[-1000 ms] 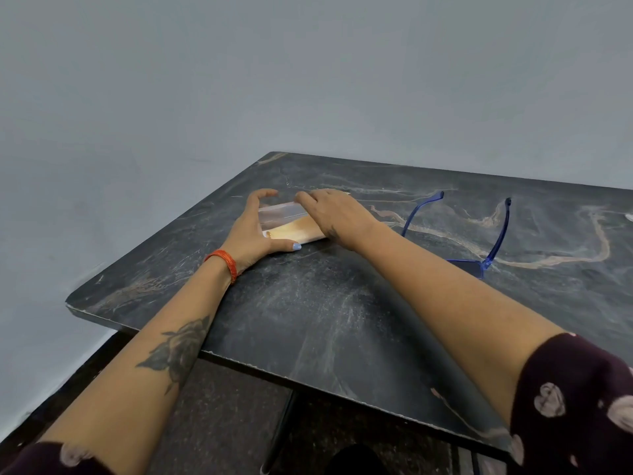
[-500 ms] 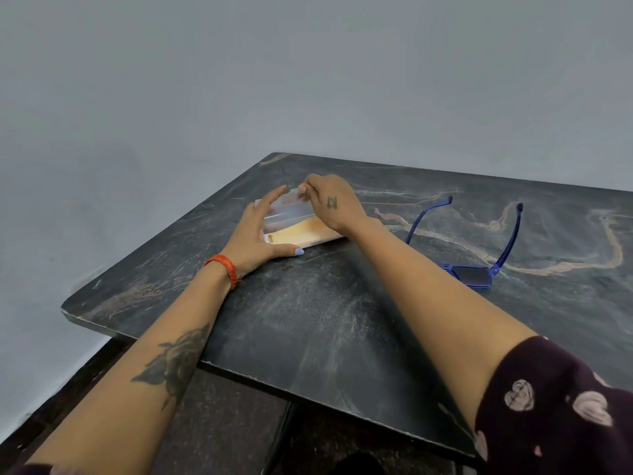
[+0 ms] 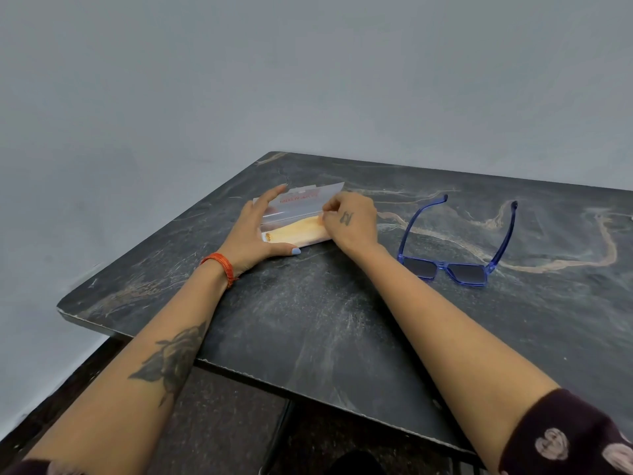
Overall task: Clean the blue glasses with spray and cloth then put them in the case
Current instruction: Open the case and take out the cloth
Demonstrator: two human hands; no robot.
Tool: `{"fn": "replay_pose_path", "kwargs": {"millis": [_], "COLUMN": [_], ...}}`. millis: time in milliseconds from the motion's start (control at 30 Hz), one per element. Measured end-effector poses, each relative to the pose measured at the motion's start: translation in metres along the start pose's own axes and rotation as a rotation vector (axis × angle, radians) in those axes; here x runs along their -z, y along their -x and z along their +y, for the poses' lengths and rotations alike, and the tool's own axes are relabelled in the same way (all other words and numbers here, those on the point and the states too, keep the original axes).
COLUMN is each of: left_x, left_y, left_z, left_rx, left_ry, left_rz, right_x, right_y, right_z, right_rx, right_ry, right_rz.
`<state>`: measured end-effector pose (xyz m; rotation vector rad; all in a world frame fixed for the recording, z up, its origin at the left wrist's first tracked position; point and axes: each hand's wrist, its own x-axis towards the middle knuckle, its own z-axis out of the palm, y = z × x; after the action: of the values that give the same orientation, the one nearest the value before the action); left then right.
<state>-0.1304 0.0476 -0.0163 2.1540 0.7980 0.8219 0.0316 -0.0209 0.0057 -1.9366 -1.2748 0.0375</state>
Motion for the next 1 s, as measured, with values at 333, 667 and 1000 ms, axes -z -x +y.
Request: {"fn": "replay_pose_path", "kwargs": {"millis": [333,667,1000], "left_x": [0.0,-0.001,-0.001], "left_y": [0.001,0.001,0.0], "left_z": [0.001,-0.001,-0.001], "left_rx": [-0.031,-0.062,-0.072], "left_ry": [0.023,0.016,-0.022], "left_rz": [-0.009,0.007,0.006], "right_x": [0.002,0.011,0.009], "right_y": [-0.003,-0.007,0.002], "right_z": [-0.016,-0.026,-0.017], "right_rx": [-0.029,-0.028,0.221], "right_ry": [0.246,0.367,0.274], "right_rz": [-0.144,-0.193,-0.027]}}
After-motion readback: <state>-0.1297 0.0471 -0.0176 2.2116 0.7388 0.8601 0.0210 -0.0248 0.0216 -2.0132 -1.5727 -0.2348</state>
